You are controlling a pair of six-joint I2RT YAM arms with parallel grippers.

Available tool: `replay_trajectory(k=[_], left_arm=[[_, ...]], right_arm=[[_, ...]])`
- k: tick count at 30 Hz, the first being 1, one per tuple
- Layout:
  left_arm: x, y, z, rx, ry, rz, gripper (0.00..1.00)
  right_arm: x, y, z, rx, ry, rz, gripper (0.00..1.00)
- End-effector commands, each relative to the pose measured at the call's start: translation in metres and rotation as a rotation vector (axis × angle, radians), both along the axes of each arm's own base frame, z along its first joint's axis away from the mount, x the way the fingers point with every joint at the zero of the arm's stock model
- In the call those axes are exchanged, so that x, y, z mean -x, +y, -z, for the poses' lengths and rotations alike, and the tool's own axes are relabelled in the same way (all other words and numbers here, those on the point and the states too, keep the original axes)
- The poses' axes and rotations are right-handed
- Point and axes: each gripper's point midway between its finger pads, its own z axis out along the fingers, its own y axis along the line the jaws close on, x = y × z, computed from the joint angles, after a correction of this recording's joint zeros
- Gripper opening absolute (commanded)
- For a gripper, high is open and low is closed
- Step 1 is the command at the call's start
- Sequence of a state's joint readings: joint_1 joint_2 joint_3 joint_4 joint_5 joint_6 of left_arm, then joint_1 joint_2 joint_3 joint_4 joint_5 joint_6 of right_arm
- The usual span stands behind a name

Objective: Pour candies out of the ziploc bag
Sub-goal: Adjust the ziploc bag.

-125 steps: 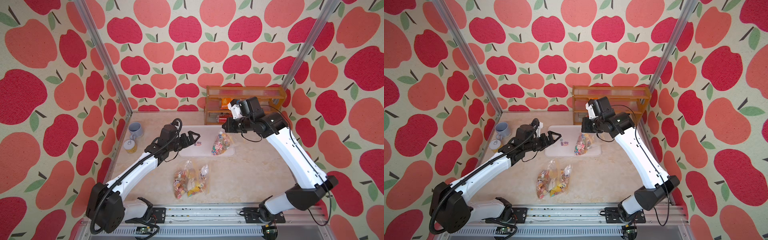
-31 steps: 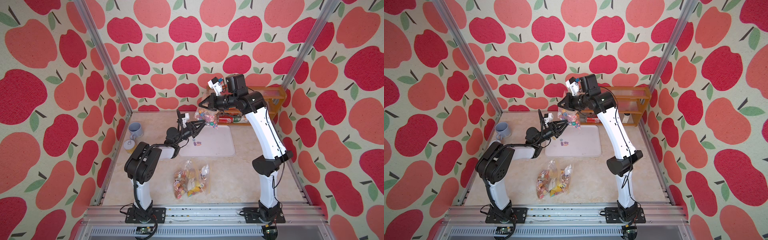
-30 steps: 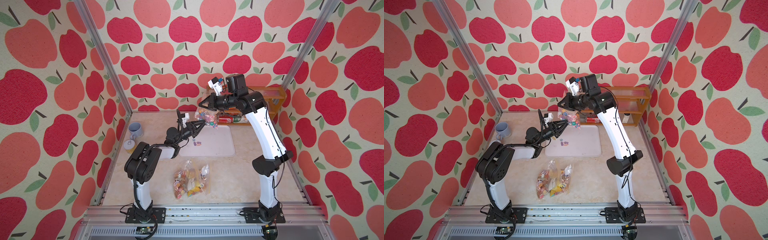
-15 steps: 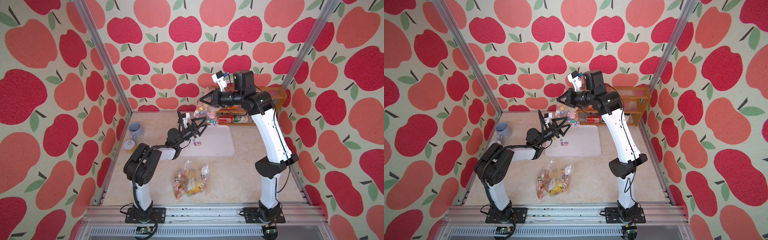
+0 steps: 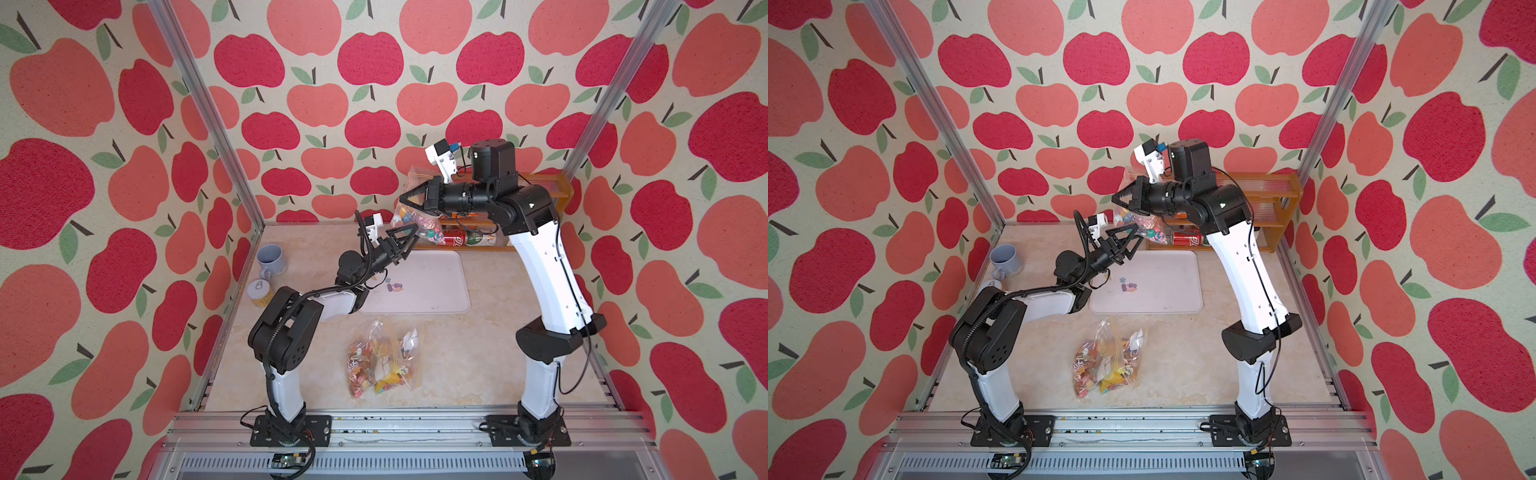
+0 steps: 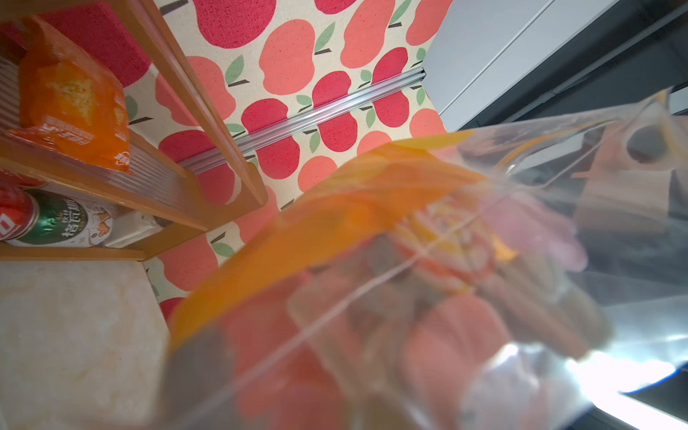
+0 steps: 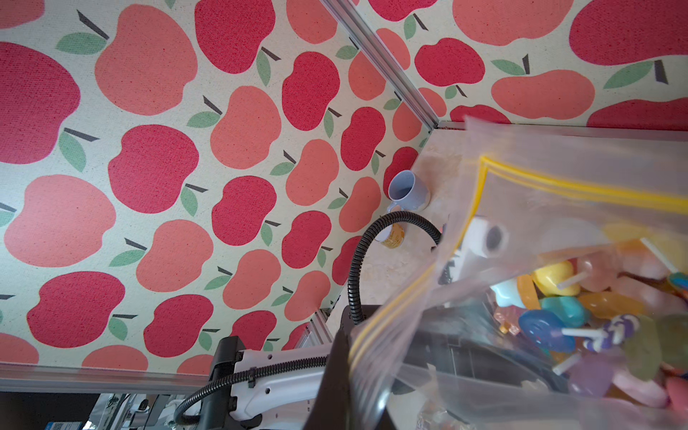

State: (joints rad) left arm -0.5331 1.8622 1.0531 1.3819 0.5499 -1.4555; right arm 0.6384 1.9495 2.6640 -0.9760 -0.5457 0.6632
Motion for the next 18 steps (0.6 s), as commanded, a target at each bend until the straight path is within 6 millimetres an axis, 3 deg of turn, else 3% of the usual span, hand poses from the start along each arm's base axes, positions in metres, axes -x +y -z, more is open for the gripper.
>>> replay_trajectory(k=[1, 5, 10, 18], left_arm=[[0.001, 0.002, -0.023, 0.038, -0.073, -0.048, 0.74], [0.009, -0.001, -0.034, 0.043, -0.110, -0.049, 0.78], [0.010, 0.003, -0.032, 0.047, -0.099, -0.080, 0.73], [0.024, 0.006, -0.042, 0.052, -0.122, -0.068, 0.41]], right_arm=[[0.011, -0.013, -0.036, -0.073, -0.078, 0.017, 0.00], [-0.006, -0.025, -0.038, -0.087, -0.061, 0.078, 0.00], [-0.014, -0.026, -0.045, -0.126, -0.057, 0.094, 0.00], [-0.027, -0.034, -0.036, -0.109, -0.038, 0.136, 0.00]])
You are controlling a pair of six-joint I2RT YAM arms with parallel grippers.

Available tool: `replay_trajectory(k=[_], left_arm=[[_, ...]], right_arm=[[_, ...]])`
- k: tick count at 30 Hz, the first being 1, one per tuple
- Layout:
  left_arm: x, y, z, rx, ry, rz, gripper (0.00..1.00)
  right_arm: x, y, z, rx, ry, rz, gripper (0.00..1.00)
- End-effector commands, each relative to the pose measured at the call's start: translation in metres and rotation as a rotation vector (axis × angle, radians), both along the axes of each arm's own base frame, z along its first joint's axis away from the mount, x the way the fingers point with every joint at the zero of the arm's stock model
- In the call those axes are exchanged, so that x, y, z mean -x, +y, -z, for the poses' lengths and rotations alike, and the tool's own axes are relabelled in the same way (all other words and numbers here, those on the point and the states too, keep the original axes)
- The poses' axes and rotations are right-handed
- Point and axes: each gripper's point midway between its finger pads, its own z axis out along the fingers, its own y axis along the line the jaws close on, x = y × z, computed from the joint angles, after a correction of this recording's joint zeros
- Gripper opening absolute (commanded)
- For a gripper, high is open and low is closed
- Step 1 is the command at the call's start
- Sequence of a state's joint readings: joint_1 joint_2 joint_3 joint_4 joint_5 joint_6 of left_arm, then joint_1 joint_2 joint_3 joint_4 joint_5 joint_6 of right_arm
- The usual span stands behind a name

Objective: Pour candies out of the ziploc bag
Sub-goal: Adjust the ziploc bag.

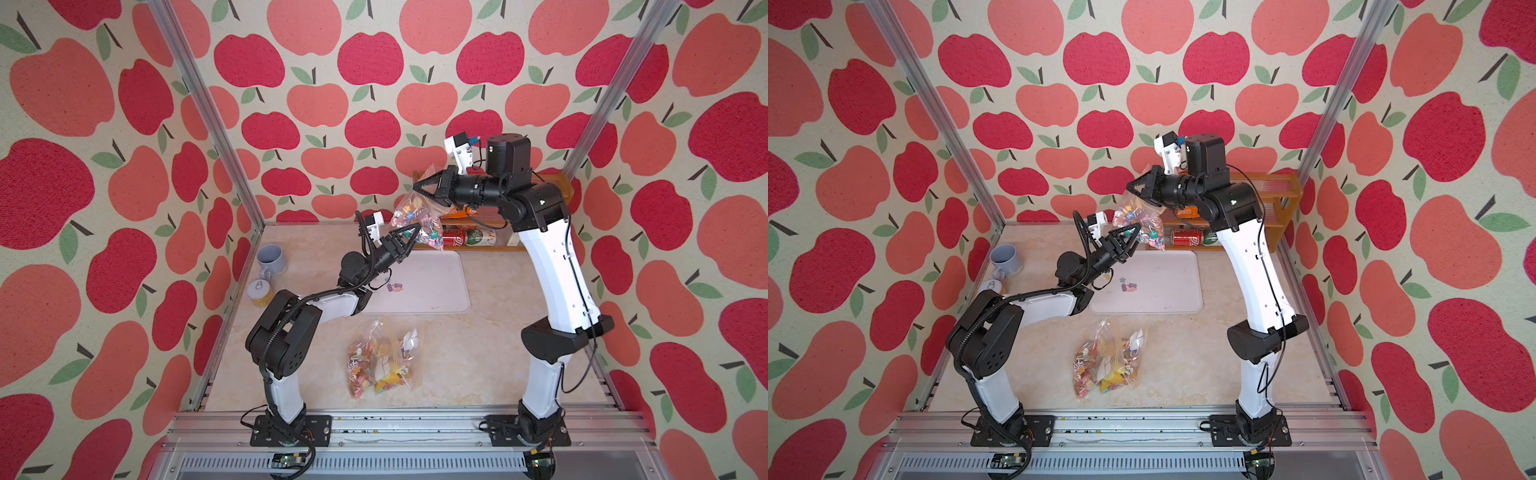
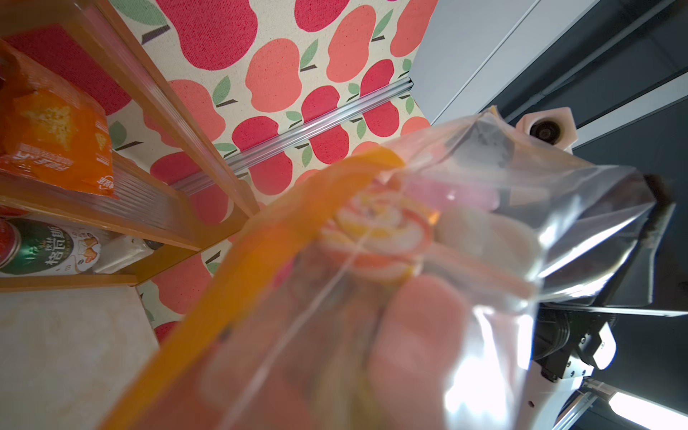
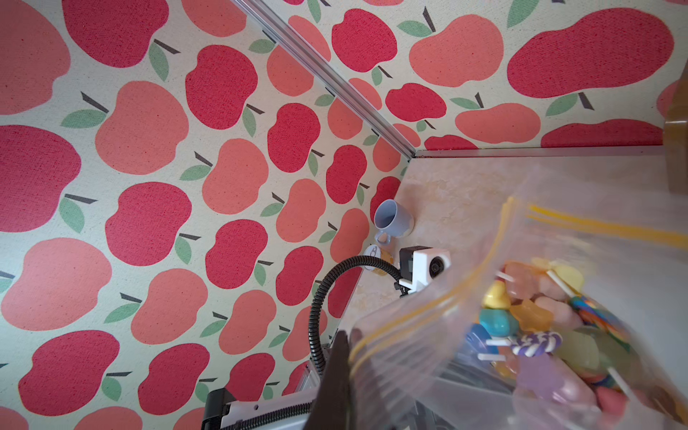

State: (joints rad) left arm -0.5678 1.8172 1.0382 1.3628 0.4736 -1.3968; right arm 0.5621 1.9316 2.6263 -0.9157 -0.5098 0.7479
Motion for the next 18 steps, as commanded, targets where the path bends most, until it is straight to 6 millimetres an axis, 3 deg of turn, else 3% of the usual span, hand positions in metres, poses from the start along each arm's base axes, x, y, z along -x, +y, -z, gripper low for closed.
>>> replay_trajectory(k=[1, 4, 10, 18], left_arm=[[0.017, 0.009, -0.027, 0.038, -0.083, -0.012, 0.39], [0.014, 0.013, -0.019, 0.036, -0.051, -0.018, 0.34], [0.001, 0.027, 0.013, 0.023, 0.065, -0.011, 0.34], [-0.027, 0.046, 0.066, -0.063, 0.256, 0.037, 0.29]], right_arm=[[0.006, -0.008, -0.030, -0.063, -0.081, 0.010, 0.00], [0.003, -0.007, -0.024, -0.055, -0.078, 0.010, 0.00], [-0.005, -0.004, -0.001, 0.011, -0.062, -0.004, 0.00], [-0.025, -0.004, 0.072, 0.157, 0.026, -0.022, 0.00]])
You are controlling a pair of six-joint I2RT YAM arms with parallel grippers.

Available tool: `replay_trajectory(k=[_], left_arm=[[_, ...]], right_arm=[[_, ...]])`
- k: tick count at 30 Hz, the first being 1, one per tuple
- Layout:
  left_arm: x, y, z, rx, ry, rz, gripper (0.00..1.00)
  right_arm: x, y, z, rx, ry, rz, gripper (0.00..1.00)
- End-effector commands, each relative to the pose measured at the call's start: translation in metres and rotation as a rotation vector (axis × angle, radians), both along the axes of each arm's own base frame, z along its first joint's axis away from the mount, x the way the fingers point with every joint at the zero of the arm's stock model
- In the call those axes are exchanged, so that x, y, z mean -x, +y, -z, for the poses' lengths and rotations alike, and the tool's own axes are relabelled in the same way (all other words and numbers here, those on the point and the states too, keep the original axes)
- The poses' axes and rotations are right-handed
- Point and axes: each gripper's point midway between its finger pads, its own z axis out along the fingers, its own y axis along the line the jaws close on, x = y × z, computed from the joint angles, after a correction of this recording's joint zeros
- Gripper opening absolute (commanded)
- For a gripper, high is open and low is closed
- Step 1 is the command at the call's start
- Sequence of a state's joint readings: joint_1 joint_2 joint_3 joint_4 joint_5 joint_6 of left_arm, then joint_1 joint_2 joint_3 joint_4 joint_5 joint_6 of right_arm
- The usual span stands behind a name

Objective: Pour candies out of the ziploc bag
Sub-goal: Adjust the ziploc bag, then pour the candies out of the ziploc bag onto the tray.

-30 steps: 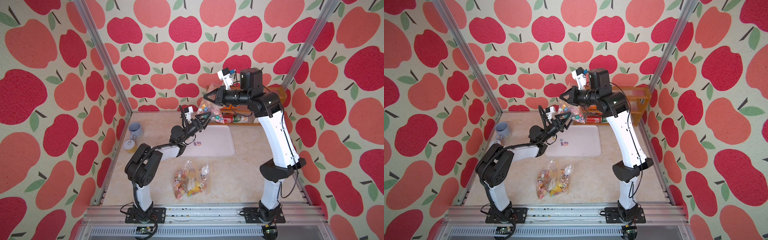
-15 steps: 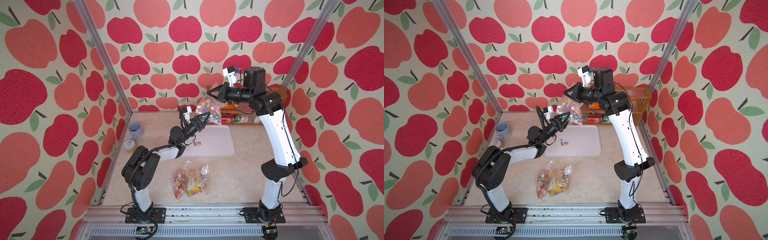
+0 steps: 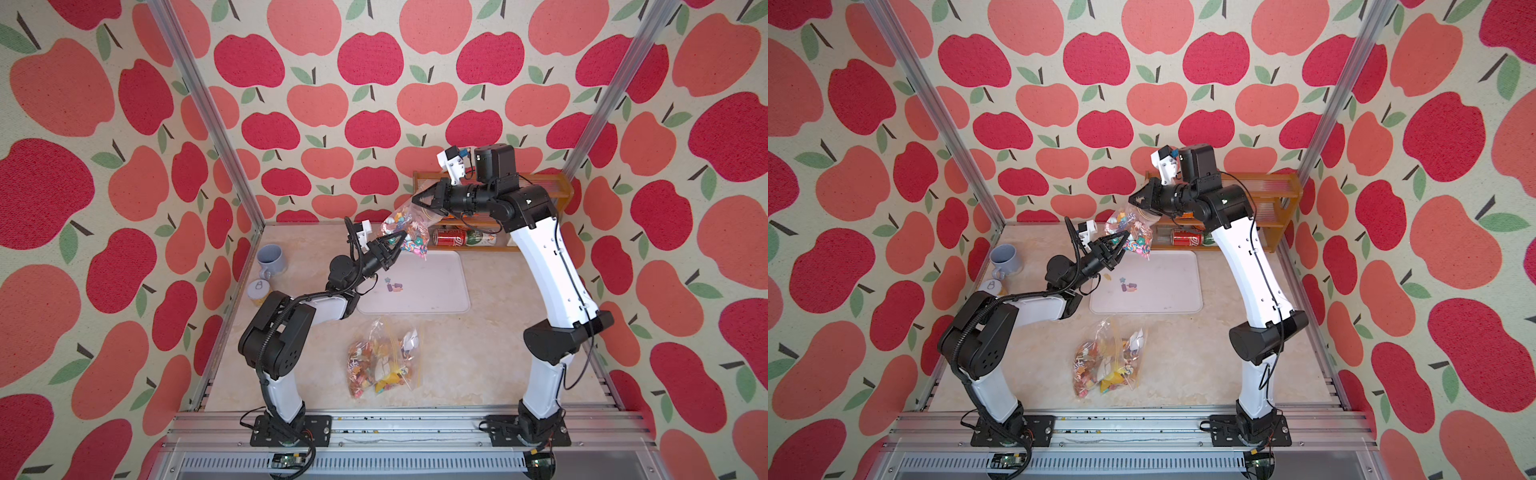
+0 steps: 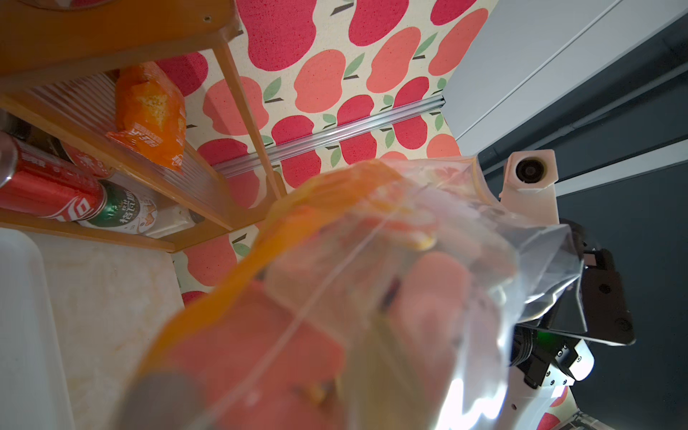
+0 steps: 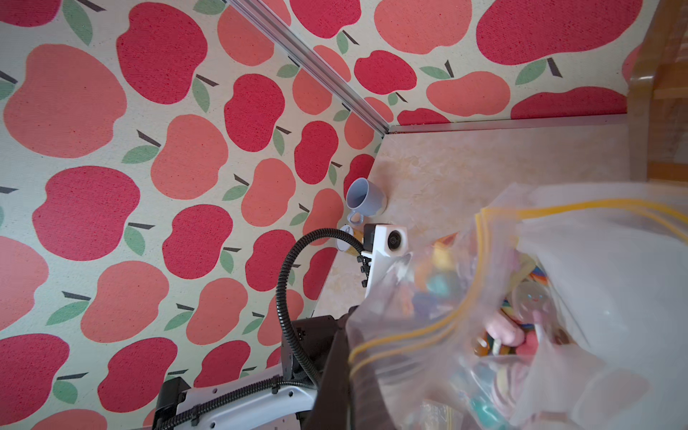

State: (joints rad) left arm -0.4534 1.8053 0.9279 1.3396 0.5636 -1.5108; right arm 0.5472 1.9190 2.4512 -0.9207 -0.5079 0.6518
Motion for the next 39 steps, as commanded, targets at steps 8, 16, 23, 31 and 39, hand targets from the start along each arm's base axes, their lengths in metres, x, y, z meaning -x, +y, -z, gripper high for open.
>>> replay_trajectory(k=[8, 16, 23, 31, 39], left_arm=[[-0.022, 0.018, 0.074, -0.232, 0.209, 0.106, 0.25], [-0.033, 0.032, 0.154, -0.294, 0.365, 0.224, 0.20], [-0.024, 0.034, 0.217, -0.333, 0.488, 0.305, 0.17], [-0.016, 0.040, 0.214, -0.422, 0.511, 0.337, 0.16], [-0.014, 0.041, 0.194, -0.492, 0.514, 0.374, 0.14]], right_arm=[[-0.036, -0.010, 0.087, 0.099, 0.061, -0.003, 0.00], [-0.062, -0.017, 0.169, 0.124, 0.176, 0.022, 0.00], [-0.064, -0.030, 0.218, 0.118, 0.247, 0.060, 0.00], [-0.067, -0.056, 0.259, 0.117, 0.306, 0.111, 0.00], [-0.071, -0.072, 0.283, 0.120, 0.352, 0.134, 0.00]])
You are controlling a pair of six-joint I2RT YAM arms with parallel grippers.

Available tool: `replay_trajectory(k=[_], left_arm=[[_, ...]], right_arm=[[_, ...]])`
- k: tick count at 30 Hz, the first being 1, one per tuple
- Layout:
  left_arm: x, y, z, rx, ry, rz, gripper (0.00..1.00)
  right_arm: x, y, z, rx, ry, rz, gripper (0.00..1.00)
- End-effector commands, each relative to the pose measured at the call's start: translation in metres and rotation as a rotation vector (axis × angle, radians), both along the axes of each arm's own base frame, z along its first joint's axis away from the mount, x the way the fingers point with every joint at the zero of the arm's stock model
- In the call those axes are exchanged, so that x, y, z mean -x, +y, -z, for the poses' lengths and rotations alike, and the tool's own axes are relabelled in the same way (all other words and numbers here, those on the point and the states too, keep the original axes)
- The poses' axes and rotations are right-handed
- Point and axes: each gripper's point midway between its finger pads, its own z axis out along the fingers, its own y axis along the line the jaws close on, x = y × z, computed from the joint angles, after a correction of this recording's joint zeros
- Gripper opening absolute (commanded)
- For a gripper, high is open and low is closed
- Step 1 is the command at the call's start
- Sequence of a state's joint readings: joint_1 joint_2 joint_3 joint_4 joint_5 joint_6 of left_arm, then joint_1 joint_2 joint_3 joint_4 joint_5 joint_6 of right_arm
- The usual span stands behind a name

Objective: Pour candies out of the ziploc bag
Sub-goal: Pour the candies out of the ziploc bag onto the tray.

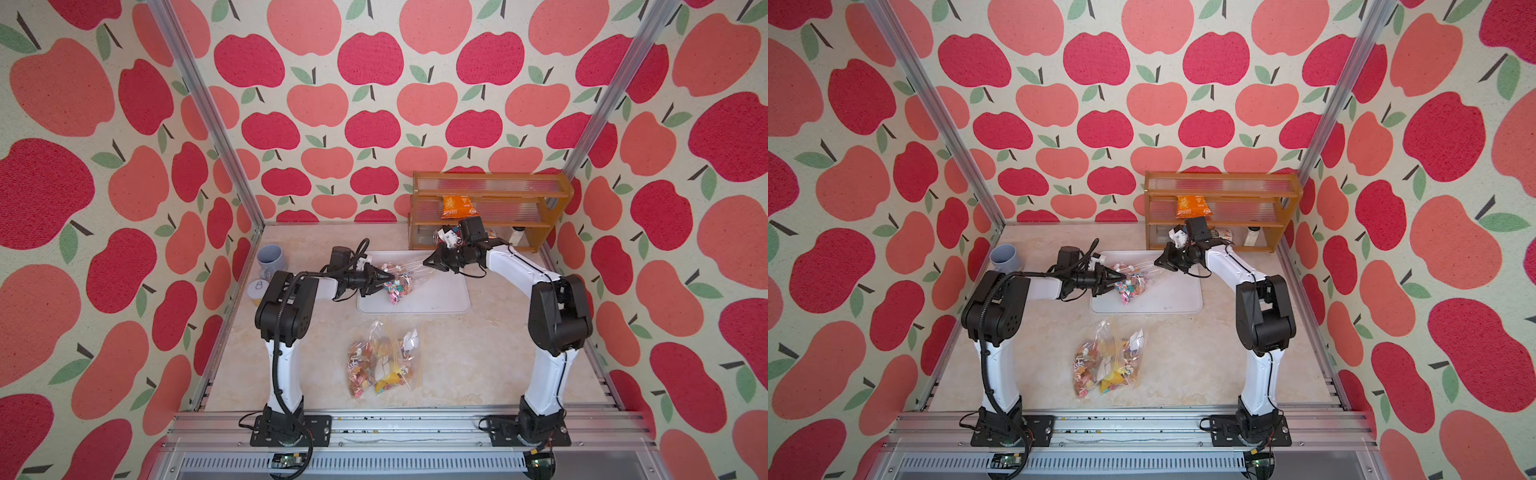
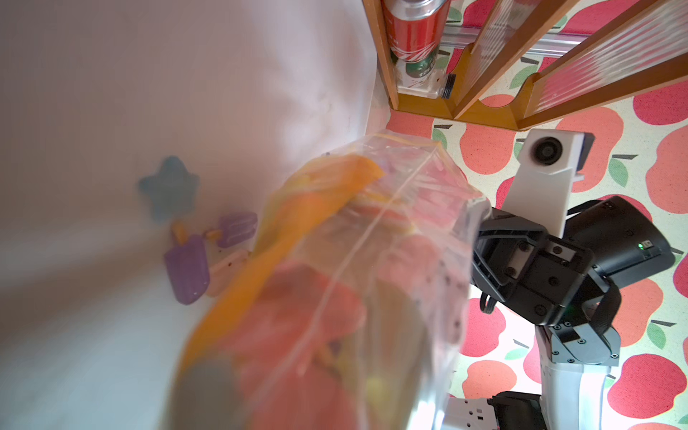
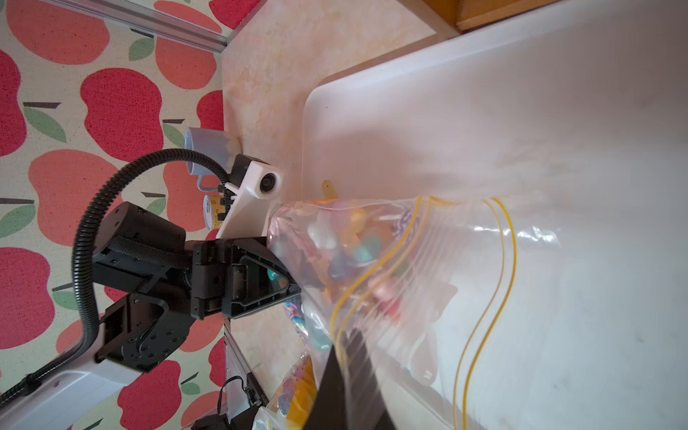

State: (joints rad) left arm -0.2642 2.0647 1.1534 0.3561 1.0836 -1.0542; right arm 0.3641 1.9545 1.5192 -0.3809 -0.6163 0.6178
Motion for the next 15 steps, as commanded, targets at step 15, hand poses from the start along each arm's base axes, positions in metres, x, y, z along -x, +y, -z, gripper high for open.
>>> replay_trajectory(k=[15], left_arm=[[-0.016, 0.012, -0.054, -0.051, -0.042, 0.025, 0.13]], right_arm=[[-0.011, -0.035, 0.010, -0.015, -0.006, 0.078, 0.00]])
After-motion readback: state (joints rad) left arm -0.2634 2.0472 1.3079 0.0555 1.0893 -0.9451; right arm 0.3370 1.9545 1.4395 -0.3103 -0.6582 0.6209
